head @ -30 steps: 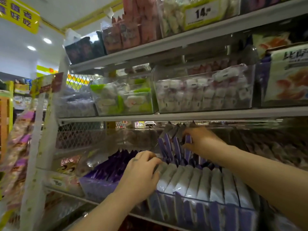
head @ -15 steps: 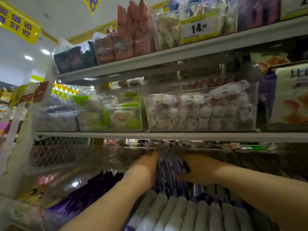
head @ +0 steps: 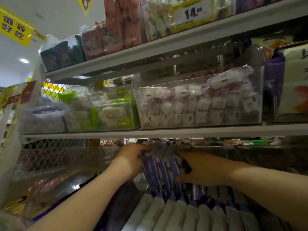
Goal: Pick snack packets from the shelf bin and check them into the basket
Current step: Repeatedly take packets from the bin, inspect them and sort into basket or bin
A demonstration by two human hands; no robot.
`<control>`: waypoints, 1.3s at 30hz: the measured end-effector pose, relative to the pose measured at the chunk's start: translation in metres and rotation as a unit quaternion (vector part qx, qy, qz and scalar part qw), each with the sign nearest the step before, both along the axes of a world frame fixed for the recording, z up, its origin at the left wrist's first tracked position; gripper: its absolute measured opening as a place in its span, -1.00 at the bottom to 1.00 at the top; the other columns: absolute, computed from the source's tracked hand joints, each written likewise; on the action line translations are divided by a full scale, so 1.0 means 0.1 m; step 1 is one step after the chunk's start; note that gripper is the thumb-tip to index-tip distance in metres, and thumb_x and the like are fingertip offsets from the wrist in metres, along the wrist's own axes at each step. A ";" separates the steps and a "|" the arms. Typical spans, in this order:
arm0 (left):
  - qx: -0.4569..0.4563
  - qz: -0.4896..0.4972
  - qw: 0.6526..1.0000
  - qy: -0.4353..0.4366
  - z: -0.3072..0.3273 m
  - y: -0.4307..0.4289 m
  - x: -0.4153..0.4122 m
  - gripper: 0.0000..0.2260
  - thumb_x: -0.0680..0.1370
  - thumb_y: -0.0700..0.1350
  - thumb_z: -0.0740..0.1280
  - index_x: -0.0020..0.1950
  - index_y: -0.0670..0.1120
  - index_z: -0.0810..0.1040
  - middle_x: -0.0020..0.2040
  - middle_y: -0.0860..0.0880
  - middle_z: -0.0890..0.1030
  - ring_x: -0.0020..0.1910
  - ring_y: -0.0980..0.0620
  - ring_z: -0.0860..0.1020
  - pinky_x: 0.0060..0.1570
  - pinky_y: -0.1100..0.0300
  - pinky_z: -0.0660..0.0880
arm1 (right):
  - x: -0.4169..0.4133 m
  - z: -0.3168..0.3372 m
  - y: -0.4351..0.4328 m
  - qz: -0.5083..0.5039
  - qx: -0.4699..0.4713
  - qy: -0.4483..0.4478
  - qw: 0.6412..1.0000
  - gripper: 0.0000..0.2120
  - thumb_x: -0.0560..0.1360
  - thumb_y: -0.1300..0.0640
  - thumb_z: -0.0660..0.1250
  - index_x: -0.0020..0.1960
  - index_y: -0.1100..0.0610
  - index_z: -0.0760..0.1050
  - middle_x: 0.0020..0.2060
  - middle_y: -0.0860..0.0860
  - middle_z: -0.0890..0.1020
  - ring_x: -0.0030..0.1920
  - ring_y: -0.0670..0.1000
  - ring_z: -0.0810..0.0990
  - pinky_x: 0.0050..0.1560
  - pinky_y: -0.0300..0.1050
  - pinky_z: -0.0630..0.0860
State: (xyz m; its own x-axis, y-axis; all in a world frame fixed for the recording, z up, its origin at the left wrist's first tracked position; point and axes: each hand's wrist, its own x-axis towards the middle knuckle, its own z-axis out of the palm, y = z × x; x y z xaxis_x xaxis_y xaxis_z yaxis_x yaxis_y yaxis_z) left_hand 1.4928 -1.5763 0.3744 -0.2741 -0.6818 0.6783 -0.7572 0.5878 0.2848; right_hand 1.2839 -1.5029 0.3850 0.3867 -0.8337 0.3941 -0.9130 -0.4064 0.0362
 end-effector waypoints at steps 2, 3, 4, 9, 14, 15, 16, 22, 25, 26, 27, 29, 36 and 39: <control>-0.003 -0.001 1.000 -0.025 0.00 0.01 0.01 -0.65 0.60 -0.31 0.24 0.37 -0.10 0.51 0.35 -0.12 0.52 0.34 -0.08 0.44 -0.01 0.60 0.20 | 0.00 -0.01 -0.01 0.003 -0.006 0.000 1.000 -0.29 0.47 -0.17 0.35 0.51 -0.09 0.10 0.37 -0.07 0.40 0.27 -0.02 0.44 0.26 -0.18 0.41; -0.001 -0.002 0.999 -0.036 0.00 0.01 0.01 -0.65 0.60 -0.31 0.24 0.37 -0.10 0.51 0.35 -0.11 0.52 0.35 -0.07 0.44 0.05 0.55 0.23 | 0.00 -0.01 -0.01 0.004 -0.009 0.000 1.000 -0.29 0.47 -0.17 0.35 0.51 -0.10 0.11 0.36 -0.07 0.41 0.26 -0.02 0.45 0.26 -0.17 0.41; 0.001 -0.004 0.999 -0.043 0.01 0.01 0.00 -0.65 0.60 -0.31 0.24 0.37 -0.10 0.51 0.37 -0.09 0.51 0.37 -0.05 0.43 0.11 0.50 0.24 | 0.00 -0.01 -0.02 0.004 -0.010 -0.001 1.000 -0.30 0.47 -0.16 0.36 0.50 -0.09 0.12 0.35 -0.08 0.42 0.24 -0.03 0.46 0.25 -0.17 0.42; 0.003 -0.007 0.999 -0.052 0.06 0.01 -0.01 -0.63 0.60 -0.34 0.20 0.36 -0.09 0.52 0.41 -0.04 0.47 0.41 0.01 0.40 0.23 0.45 0.23 | -0.02 -0.01 -0.06 0.002 -0.010 0.002 1.000 -0.33 0.47 -0.18 0.35 0.48 -0.09 0.17 0.35 -0.07 0.43 0.25 -0.03 0.46 0.27 -0.14 0.42; -0.006 -0.024 0.999 -0.026 0.02 0.06 0.11 -0.67 0.61 -0.29 0.25 0.34 -0.06 0.54 0.34 -0.01 0.53 0.35 0.04 0.45 0.17 0.45 0.27 | -0.06 -0.06 -0.09 0.008 -0.022 -0.008 1.000 -0.34 0.45 -0.21 0.36 0.46 -0.14 0.18 0.35 -0.12 0.41 0.25 -0.07 0.43 0.21 -0.28 0.35; -0.006 -0.027 0.999 -0.019 0.00 0.07 0.14 -0.68 0.61 -0.29 0.26 0.33 -0.05 0.54 0.33 0.01 0.54 0.33 0.06 0.46 0.12 0.51 0.26 | -0.07 -0.06 -0.10 0.010 -0.022 -0.009 1.000 -0.33 0.45 -0.21 0.35 0.46 -0.15 0.16 0.37 -0.13 0.39 0.27 -0.08 0.42 0.19 -0.32 0.32; -0.007 -0.029 0.999 -0.015 -0.01 0.08 0.15 -0.68 0.60 -0.28 0.26 0.32 -0.04 0.55 0.32 0.02 0.54 0.31 0.09 0.46 0.07 0.57 0.24 | -0.08 -0.06 -0.11 0.011 -0.021 -0.012 1.000 -0.33 0.45 -0.21 0.35 0.47 -0.16 0.15 0.39 -0.14 0.37 0.27 -0.10 0.41 0.17 -0.37 0.30; 0.013 -0.018 0.993 -0.117 -0.01 0.11 0.07 -0.62 0.58 -0.19 0.33 0.39 0.03 0.47 0.29 0.06 0.54 0.12 0.21 0.44 -0.10 0.58 0.25 | -0.08 -0.06 -0.11 -0.007 -0.008 -0.005 1.000 -0.29 0.47 -0.21 0.33 0.51 -0.14 0.08 0.43 -0.11 0.32 0.33 -0.06 0.37 0.12 -0.35 0.23; -0.004 0.016 0.987 -0.159 0.10 0.08 0.02 -0.62 0.56 -0.16 0.35 0.38 0.01 0.50 0.33 -0.01 0.54 0.28 0.05 0.48 0.09 0.37 0.31 | -0.07 -0.07 -0.11 -0.003 -0.012 0.001 1.000 -0.31 0.48 -0.21 0.32 0.50 -0.13 0.10 0.41 -0.10 0.35 0.29 -0.08 0.39 0.07 -0.40 0.22; -0.013 0.022 0.986 -0.164 0.12 0.05 0.00 -0.63 0.56 -0.18 0.33 0.37 -0.01 0.51 0.34 -0.04 0.54 0.32 -0.01 0.47 0.15 0.30 0.31 | -0.06 -0.07 -0.11 0.000 -0.012 0.002 1.000 -0.32 0.48 -0.20 0.32 0.50 -0.13 0.11 0.40 -0.10 0.36 0.28 -0.09 0.40 0.07 -0.39 0.23; -0.019 0.023 0.985 -0.168 0.13 0.04 -0.03 -0.65 0.57 -0.19 0.30 0.36 -0.03 0.52 0.33 -0.06 0.55 0.32 -0.05 0.47 0.16 0.27 0.32 | -0.06 -0.06 -0.11 0.002 -0.011 0.001 1.000 -0.33 0.48 -0.19 0.33 0.49 -0.12 0.12 0.39 -0.10 0.38 0.27 -0.09 0.41 0.08 -0.38 0.24; -0.026 0.021 0.983 -0.180 0.10 0.01 -0.09 -0.69 0.57 -0.21 0.27 0.31 -0.05 0.55 0.26 -0.09 0.59 0.26 -0.08 0.52 0.07 0.26 0.35 | -0.06 -0.05 -0.12 0.007 -0.008 -0.003 1.000 -0.33 0.48 -0.18 0.33 0.49 -0.13 0.12 0.38 -0.10 0.39 0.26 -0.09 0.42 0.11 -0.35 0.27; 0.049 -0.015 0.985 -0.165 0.03 0.05 -0.05 -0.60 0.56 -0.20 0.28 0.39 0.04 0.42 0.29 -0.03 0.55 0.25 -0.04 0.51 0.24 0.13 0.43 | -0.05 -0.08 -0.13 0.006 -0.045 0.005 0.999 -0.28 0.45 -0.21 0.34 0.50 -0.13 0.09 0.43 -0.07 0.32 0.35 0.00 0.34 0.31 -0.19 0.29; 0.081 -0.012 0.987 -0.135 0.03 0.14 -0.04 -0.48 0.58 -0.21 0.26 0.52 0.06 0.25 0.38 0.02 0.44 0.32 -0.04 0.47 0.21 0.27 0.38 | -0.07 -0.03 -0.10 0.019 -0.006 0.001 1.000 -0.19 0.41 -0.22 0.39 0.52 -0.09 0.07 0.46 -0.08 0.30 0.40 -0.01 0.32 0.41 -0.12 0.27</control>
